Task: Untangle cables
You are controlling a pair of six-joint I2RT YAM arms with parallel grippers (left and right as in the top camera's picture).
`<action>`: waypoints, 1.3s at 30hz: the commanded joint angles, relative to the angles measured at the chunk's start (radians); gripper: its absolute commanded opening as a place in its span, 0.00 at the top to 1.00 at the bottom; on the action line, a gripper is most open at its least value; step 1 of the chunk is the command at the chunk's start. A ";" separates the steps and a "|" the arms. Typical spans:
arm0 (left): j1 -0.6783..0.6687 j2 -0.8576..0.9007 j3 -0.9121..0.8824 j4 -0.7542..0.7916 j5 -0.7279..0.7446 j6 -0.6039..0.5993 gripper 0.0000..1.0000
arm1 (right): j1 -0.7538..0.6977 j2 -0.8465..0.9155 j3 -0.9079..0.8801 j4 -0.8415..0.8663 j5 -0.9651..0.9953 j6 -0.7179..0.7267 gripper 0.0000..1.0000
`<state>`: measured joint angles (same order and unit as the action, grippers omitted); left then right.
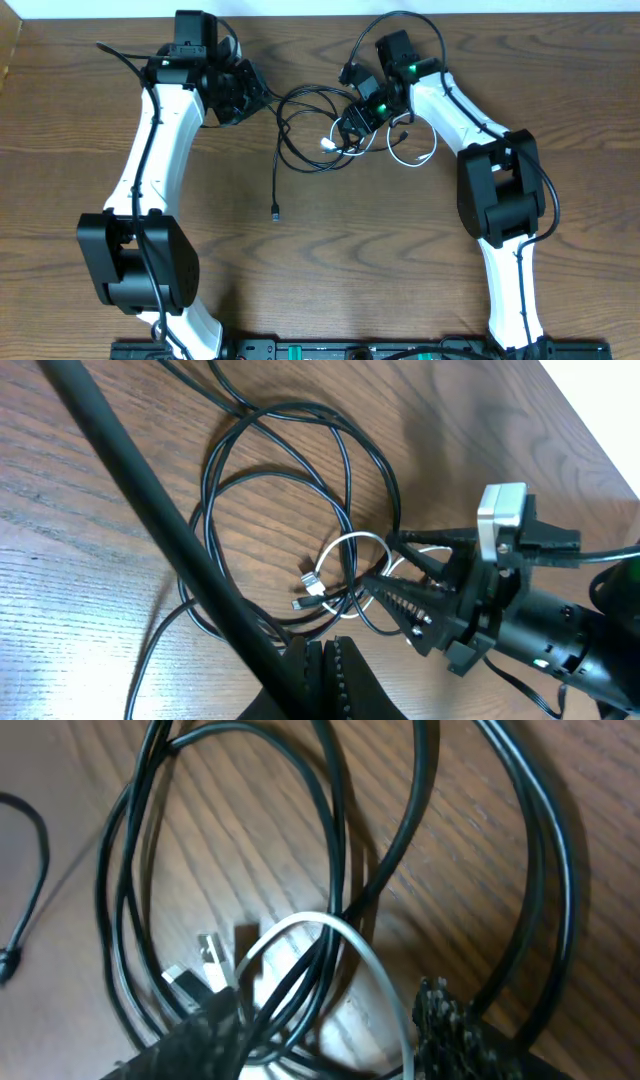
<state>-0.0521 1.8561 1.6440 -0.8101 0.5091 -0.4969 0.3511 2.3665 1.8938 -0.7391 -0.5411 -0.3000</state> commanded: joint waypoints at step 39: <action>-0.028 0.007 -0.009 -0.009 -0.055 0.010 0.93 | -0.210 -0.316 -0.032 -0.303 -0.512 -0.033 0.94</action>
<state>-0.0769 1.8561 1.6440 -0.8139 0.4648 -0.4965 0.1410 2.0426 1.8549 -1.0367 -1.1728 -0.3370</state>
